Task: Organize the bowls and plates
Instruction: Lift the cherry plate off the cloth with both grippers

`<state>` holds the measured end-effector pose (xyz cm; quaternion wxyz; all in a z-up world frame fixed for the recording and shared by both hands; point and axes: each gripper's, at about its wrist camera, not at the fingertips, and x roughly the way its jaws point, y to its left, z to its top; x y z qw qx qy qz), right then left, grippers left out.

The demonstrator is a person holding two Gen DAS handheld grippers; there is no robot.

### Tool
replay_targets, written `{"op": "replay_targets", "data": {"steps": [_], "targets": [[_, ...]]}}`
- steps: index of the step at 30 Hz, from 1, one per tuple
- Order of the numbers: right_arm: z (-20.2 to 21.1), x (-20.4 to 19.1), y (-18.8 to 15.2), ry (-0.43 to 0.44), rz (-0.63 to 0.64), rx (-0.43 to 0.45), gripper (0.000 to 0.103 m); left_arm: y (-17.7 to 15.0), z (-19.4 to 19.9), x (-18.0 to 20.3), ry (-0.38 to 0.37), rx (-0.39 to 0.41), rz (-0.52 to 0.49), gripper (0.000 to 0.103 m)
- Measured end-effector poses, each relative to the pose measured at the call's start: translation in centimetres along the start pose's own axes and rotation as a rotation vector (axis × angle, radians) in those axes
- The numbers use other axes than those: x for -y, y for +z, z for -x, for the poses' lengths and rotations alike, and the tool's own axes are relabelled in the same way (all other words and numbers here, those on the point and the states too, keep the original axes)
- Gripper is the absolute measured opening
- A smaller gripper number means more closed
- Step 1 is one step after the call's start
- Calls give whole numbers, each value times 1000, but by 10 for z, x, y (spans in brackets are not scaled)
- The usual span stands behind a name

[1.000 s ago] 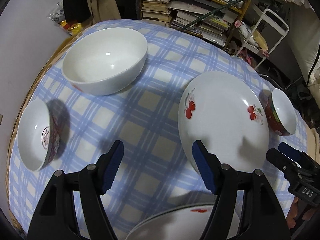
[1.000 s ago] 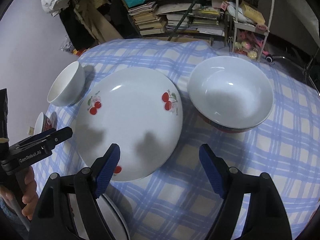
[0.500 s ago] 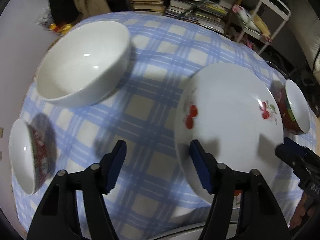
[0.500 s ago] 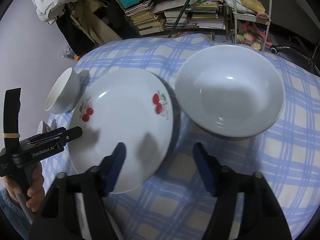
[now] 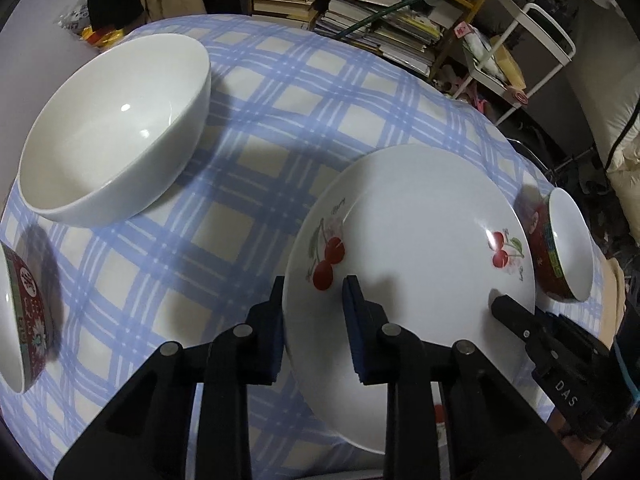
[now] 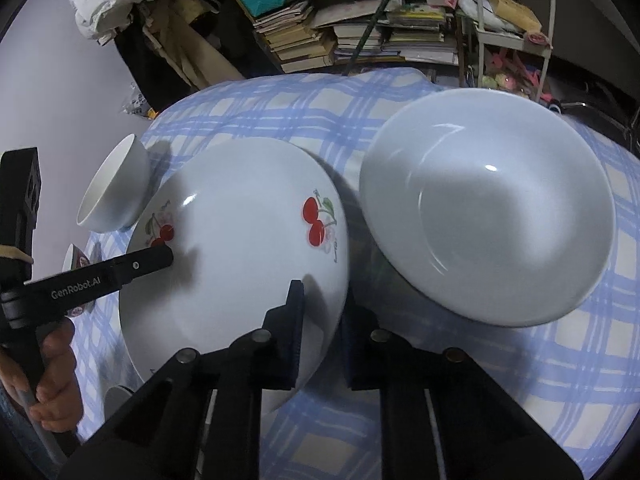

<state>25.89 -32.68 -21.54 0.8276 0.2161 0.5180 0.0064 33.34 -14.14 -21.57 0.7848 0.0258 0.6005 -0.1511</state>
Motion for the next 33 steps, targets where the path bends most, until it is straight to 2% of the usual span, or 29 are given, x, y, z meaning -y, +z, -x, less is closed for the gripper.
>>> {"op": "replay_targets", "data": {"steps": [6,17,33], "targets": [[6,-12,-4,15,74,0,18,-7,13,-3,61,-28,-31,25],[25,-36,-15,59,135,0,18,-39,53,-9,68,-19,-112,25],[74,-66,-53,73,186,30,17,-88,106,-24,45,10,-62,25]]}}
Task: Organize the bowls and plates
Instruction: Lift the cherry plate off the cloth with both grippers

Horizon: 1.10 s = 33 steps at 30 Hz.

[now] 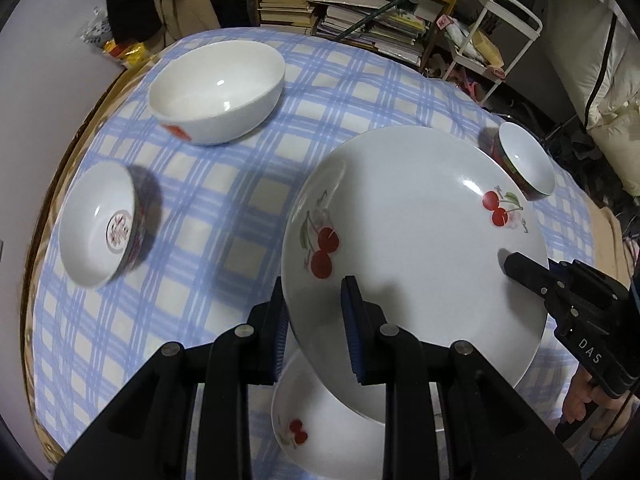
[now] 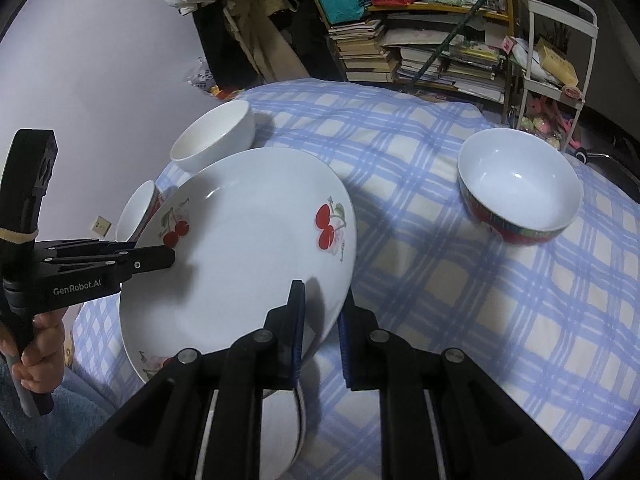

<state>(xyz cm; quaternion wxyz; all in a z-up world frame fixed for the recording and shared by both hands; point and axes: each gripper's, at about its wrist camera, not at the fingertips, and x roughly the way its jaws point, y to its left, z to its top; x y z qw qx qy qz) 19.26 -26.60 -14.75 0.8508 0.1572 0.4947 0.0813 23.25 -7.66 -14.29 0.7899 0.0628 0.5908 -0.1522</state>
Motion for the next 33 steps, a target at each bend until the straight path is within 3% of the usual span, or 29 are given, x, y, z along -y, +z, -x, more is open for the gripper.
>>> {"op": "replay_targets", "data": {"steps": [17,28,33], "targets": [[31,-60,-47,-37,139,-23,17,-85,32,-27,-38,4,94,25],[44,-66,-70,-56,127,-26,17,-126,46,-18,-43,36,81,25],[39,-67,-78,-68,123,-51,17,-136,35,-23,-68,25,129,25]]}}
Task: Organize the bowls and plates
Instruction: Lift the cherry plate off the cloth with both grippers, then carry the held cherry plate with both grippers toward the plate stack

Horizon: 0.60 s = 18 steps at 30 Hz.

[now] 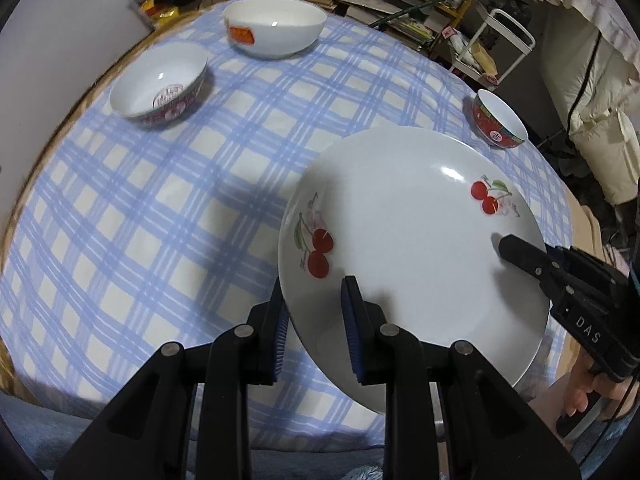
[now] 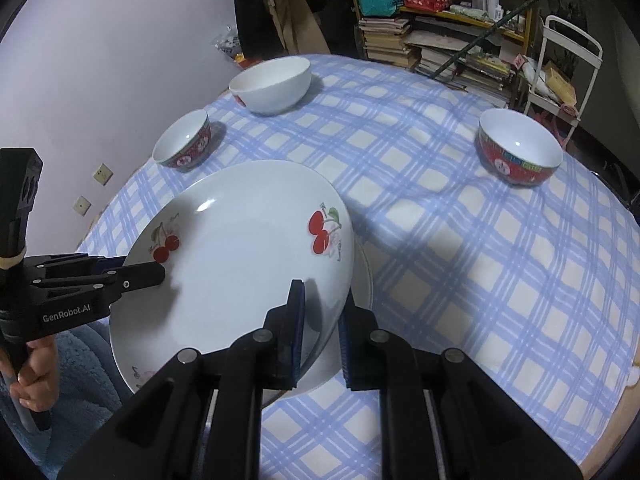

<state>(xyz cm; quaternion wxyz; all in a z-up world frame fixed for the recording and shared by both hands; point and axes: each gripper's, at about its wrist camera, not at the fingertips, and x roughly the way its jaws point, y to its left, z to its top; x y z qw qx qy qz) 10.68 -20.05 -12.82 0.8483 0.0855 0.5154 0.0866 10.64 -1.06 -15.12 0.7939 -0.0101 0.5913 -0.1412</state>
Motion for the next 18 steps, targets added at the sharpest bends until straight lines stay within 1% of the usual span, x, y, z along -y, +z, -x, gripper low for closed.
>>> {"op": "replay_targets", "data": {"steps": [3,5,9,15,18], "targets": [[-3,-3,-2,-28,15,-4,17,-3,-8,2,4,-18,6,26],[-3,-3,-2,-46,18,0,17,-3,-7,4,0,-12,3,25],[-7,5,0,-26,-18,-14,17,-1,-8,3,-10,-13,9,25],[-23,1,-2,-23,-10,-52,17,-1,-19,-2,39,-30,28,25],[-30,1,-2,-23,-12,-71,17,0,-23,-4,37,-38,35,25]]}}
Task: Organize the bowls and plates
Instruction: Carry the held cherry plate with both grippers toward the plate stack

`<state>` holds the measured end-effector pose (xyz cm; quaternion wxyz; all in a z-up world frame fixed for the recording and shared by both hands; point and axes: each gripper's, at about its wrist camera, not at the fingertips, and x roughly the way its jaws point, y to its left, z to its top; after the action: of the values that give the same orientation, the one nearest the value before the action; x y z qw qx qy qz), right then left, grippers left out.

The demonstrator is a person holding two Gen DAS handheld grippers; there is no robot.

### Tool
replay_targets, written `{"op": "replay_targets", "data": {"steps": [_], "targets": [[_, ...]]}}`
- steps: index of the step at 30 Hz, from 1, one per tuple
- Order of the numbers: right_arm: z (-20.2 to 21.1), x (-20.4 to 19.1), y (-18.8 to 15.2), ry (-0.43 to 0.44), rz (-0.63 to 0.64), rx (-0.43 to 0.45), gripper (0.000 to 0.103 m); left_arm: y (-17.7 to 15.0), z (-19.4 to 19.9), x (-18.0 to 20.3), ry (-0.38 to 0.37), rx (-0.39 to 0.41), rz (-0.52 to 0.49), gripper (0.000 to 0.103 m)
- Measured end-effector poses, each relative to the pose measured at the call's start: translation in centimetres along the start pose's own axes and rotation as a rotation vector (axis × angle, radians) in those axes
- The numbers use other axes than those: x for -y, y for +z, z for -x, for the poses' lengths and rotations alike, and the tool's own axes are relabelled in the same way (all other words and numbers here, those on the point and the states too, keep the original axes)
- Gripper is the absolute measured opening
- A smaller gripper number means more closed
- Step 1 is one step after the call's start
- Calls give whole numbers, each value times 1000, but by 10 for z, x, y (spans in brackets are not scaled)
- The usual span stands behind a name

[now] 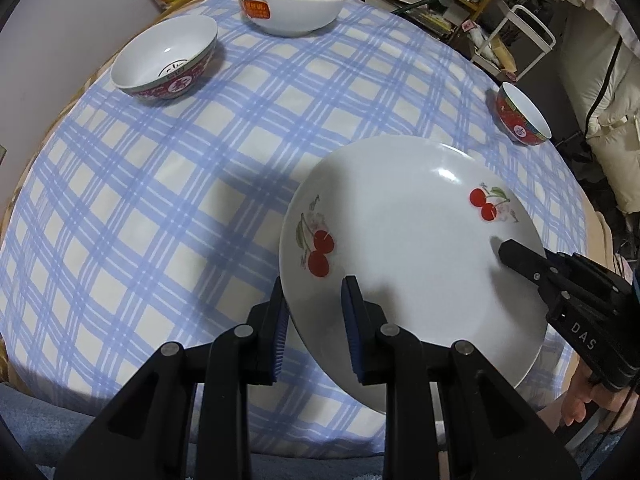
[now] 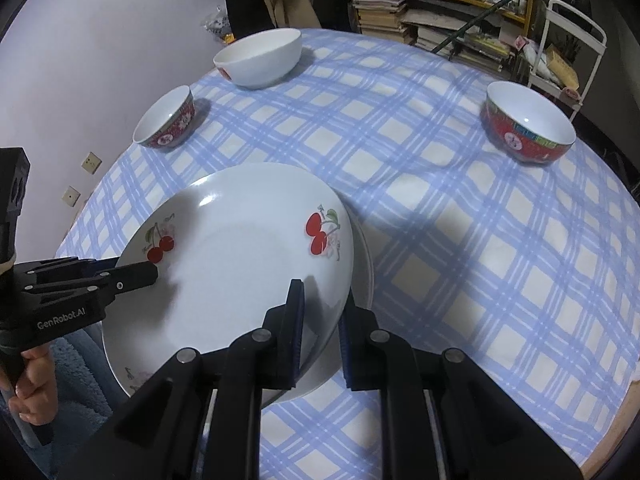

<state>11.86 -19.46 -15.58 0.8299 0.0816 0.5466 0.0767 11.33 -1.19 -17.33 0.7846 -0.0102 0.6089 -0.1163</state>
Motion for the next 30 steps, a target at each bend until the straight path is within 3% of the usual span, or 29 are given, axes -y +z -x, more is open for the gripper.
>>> {"op": "replay_targets", "data": {"steps": [30], "targets": [[-18,3,-1,-45,-1,-68,17,0,-41,9,50,-104,-33,25]]}}
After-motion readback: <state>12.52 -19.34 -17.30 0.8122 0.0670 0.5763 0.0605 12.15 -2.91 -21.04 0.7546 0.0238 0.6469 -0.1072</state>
